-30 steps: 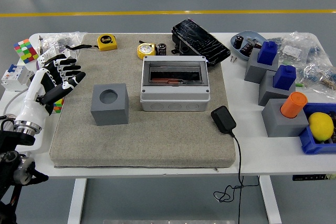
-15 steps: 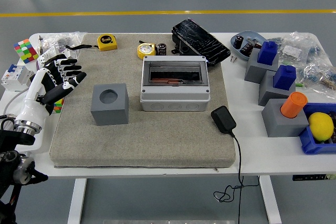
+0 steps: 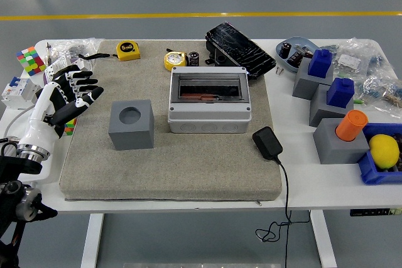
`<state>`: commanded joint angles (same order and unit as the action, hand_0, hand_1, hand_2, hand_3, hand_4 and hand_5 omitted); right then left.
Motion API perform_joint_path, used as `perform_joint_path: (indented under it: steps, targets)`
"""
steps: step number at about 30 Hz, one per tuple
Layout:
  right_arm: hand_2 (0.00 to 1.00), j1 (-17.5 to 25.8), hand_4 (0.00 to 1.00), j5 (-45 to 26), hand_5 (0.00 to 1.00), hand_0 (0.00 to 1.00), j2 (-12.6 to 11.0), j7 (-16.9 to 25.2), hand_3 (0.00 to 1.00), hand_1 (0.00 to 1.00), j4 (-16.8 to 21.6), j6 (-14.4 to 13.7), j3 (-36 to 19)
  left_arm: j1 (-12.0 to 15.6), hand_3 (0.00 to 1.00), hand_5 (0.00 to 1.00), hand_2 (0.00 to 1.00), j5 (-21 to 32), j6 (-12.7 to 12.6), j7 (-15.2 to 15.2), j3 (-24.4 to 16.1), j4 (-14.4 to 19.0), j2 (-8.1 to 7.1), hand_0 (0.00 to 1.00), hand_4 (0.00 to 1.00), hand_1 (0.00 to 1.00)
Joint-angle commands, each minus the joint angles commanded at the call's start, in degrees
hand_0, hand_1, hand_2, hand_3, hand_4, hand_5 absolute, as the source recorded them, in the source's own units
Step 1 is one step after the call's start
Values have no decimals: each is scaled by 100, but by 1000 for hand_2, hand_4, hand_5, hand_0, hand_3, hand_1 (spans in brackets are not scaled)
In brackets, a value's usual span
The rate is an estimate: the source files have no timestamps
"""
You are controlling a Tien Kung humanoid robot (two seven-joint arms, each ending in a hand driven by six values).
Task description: Fetch the battery,place it into the box,close the lid of the box
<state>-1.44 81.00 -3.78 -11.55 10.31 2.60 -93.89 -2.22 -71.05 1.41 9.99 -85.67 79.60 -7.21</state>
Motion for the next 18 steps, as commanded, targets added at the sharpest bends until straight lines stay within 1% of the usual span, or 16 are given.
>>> perform_joint_path:
  steps: [18]
  targets:
    - [709, -4, 998, -14, 552, 740, -12, 5, 705, 707, 0, -4, 13, 25, 616, 297, 583, -4, -9, -5, -21, 7, 24, 512, 998, 591]
